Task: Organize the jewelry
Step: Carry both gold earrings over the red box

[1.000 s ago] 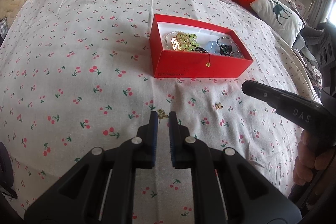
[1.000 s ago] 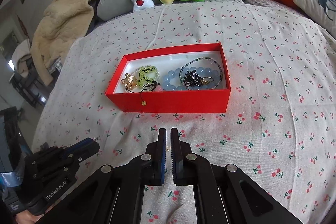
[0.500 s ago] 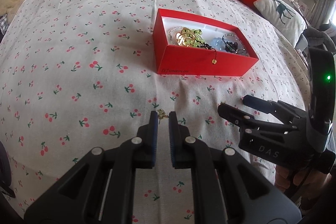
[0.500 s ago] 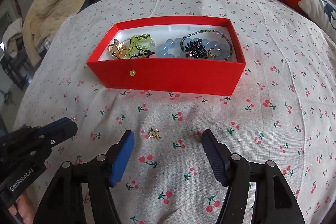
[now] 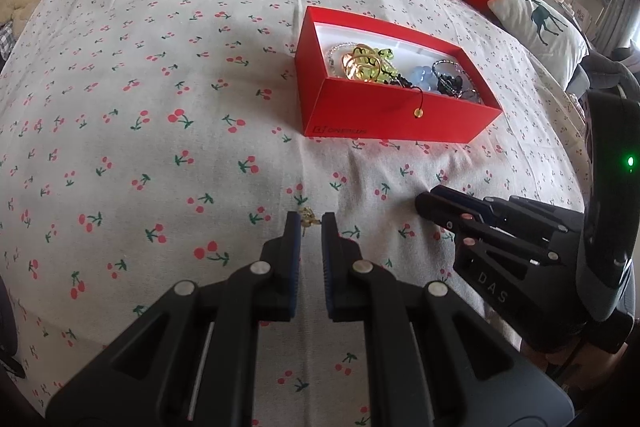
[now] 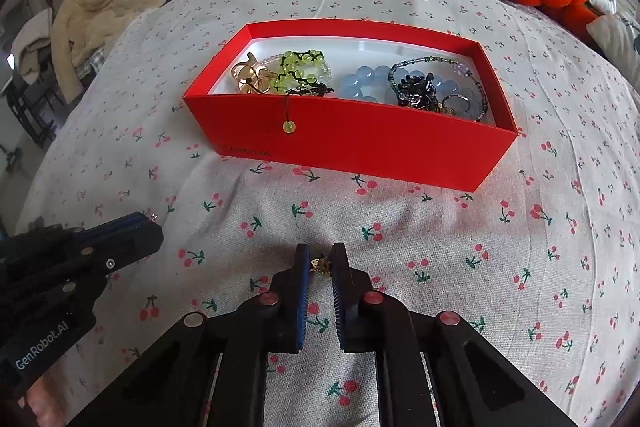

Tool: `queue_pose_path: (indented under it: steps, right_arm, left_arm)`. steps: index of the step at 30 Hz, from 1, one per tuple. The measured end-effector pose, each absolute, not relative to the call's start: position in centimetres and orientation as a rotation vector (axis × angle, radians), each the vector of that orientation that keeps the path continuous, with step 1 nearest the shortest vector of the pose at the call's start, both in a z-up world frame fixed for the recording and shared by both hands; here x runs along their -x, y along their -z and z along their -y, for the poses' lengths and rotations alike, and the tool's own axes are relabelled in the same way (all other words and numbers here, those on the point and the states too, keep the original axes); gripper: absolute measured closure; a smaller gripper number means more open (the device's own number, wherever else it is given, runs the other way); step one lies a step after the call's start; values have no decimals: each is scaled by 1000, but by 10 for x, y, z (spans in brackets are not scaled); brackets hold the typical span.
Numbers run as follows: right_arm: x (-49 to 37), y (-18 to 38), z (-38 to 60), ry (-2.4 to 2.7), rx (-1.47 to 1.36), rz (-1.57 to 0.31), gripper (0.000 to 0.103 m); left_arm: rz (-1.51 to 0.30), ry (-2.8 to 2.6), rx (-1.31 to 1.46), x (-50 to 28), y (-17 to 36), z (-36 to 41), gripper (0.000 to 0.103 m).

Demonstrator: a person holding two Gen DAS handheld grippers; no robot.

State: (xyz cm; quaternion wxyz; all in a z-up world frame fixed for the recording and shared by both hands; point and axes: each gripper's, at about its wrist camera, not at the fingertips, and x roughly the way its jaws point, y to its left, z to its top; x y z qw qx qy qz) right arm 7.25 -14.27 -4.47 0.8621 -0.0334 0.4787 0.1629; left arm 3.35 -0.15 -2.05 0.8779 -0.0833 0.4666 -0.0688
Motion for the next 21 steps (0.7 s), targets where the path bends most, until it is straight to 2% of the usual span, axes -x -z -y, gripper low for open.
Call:
queue_pose_path:
  steps: [11,21]
  right_arm:
    - [-79,5,177,-347,-108,-981,93]
    - [-110,-32,185,-338,-204,-921,92]
  left_arm:
    - [-932,163,180,-38,-3,12,92]
    - [-860,197,199,-73,-38,25,91]
